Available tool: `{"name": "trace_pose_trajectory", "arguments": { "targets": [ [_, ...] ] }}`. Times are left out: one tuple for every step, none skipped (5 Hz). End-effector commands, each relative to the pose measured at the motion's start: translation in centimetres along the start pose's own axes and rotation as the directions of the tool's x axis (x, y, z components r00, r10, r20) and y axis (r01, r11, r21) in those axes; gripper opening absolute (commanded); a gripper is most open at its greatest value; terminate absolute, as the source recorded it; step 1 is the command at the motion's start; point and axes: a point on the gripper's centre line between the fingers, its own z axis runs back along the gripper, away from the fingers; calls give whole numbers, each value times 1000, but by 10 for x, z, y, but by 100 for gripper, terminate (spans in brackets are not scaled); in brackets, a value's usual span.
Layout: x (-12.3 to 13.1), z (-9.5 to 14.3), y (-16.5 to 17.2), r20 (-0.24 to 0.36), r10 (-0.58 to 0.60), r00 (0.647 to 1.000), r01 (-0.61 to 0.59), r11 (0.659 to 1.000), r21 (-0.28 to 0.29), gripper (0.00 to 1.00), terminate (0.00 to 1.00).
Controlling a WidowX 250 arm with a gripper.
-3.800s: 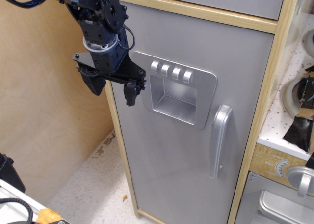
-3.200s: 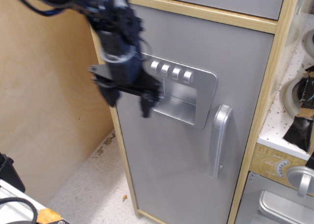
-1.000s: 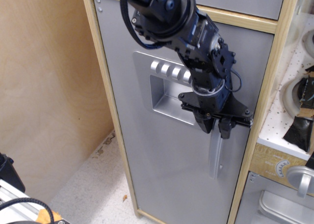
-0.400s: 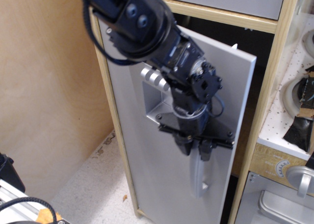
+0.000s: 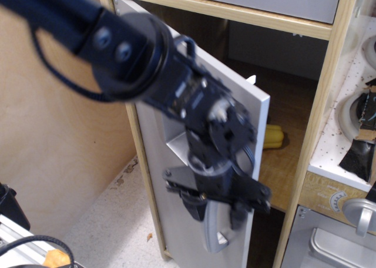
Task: Open fridge
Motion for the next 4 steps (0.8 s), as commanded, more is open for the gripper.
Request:
{"name": "trace_pose_trajectory", "arguments": {
  "targets": [
    [-37,10,-41,-10,118,993,-119,993,-20,100,0],
    [-29,15,-72,-4,96,995,-96,995,-36,100,0],
    [-15,22,-100,9,58,998,-58,997,-50,100,0],
    [4,27,-125,32,14,999,-12,998,-68,100,0]
  ]
}}
